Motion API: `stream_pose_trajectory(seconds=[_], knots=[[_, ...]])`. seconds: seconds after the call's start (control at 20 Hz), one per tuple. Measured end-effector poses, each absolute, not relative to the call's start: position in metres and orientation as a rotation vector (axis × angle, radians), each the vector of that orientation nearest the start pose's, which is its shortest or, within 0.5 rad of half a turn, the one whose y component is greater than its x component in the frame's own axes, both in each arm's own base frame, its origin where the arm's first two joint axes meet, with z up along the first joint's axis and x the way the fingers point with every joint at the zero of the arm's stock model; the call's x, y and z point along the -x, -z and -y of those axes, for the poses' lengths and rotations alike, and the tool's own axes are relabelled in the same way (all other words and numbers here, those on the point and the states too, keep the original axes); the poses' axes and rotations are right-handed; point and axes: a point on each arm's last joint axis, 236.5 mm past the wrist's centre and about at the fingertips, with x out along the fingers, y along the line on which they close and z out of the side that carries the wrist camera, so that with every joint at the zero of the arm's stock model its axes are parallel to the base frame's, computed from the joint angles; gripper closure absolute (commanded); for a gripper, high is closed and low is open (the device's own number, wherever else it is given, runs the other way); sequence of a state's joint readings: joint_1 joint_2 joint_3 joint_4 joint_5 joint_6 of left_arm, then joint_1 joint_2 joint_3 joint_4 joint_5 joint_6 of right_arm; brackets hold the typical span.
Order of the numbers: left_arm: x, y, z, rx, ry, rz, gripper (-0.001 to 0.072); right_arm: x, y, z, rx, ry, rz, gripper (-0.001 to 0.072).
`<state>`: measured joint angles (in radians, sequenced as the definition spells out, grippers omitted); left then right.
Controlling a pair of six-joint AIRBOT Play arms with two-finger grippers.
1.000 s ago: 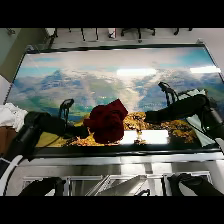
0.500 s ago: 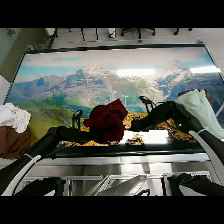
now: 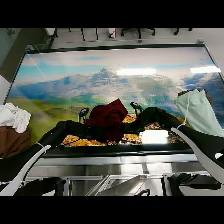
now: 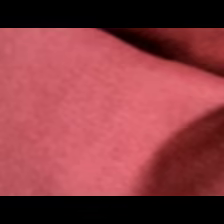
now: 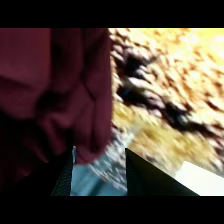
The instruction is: Fold the shirts.
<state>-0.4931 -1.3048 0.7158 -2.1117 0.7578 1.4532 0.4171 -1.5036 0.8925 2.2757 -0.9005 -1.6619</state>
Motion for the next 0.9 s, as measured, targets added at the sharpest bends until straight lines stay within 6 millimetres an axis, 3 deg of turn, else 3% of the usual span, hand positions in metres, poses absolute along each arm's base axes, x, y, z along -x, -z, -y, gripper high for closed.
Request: stream_pose_trajectory(seconds=[0.1,0.15,0.2,0.4,0.5,0.55,0.6,0.65,0.7,0.8,0.85,0.9], knots=[[-0.262,0.099,0.235,0.338,0.381,-1.439,0.0692,-0.287,0.114,-0.26,-0.413,-0.488,-1.551,0.0347],[-0.263,0.097,0.236,0.337,0.385,-1.433,0.0692,-0.29,0.116,-0.262,-0.425,-0.481,-1.544,0.0418],[-0.264,0.096,0.236,0.337,0.388,-1.424,0.0692,-0.293,0.118,-0.264,-0.436,-0.475,-1.532,0.067],[-0.271,0.089,0.239,0.34,0.399,-1.395,0.0693,-0.297,0.119,-0.272,-0.435,-0.5,-1.512,0.0696],[-0.282,0.065,0.247,0.338,0.439,-1.343,0.0693,-0.305,0.1,-0.275,-0.412,-0.546,-1.477,0.0696],[-0.293,0.042,0.253,0.341,0.471,-1.286,0.0694,-0.322,0.071,-0.279,-0.426,-0.581,-1.408,0.0695],[-0.308,0.007,0.26,0.348,0.51,-1.203,0.0694,-0.34,0.031,-0.282,-0.437,-0.624,-1.323,0.0695],[-0.324,-0.038,0.265,0.359,0.55,-1.092,0.0694,-0.357,-0.014,-0.281,-0.441,-0.662,-1.223,0.0695],[-0.339,-0.091,0.268,0.373,0.587,-0.971,0.0693,-0.377,-0.073,-0.278,-0.444,-0.697,-1.08,0.0695],[-0.355,-0.224,0.264,0.404,0.661,-0.678,0.0694,-0.397,-0.215,-0.26,-0.433,-0.756,-0.751,0.0695],[-0.351,-0.299,0.257,0.413,0.698,-0.516,0.0694,-0.392,-0.297,-0.247,-0.409,-0.781,-0.563,0.0695],[-0.337,-0.37,0.248,0.421,0.733,-0.362,0.0694,-0.378,-0.361,-0.235,-0.378,-0.798,-0.414,0.0695]])
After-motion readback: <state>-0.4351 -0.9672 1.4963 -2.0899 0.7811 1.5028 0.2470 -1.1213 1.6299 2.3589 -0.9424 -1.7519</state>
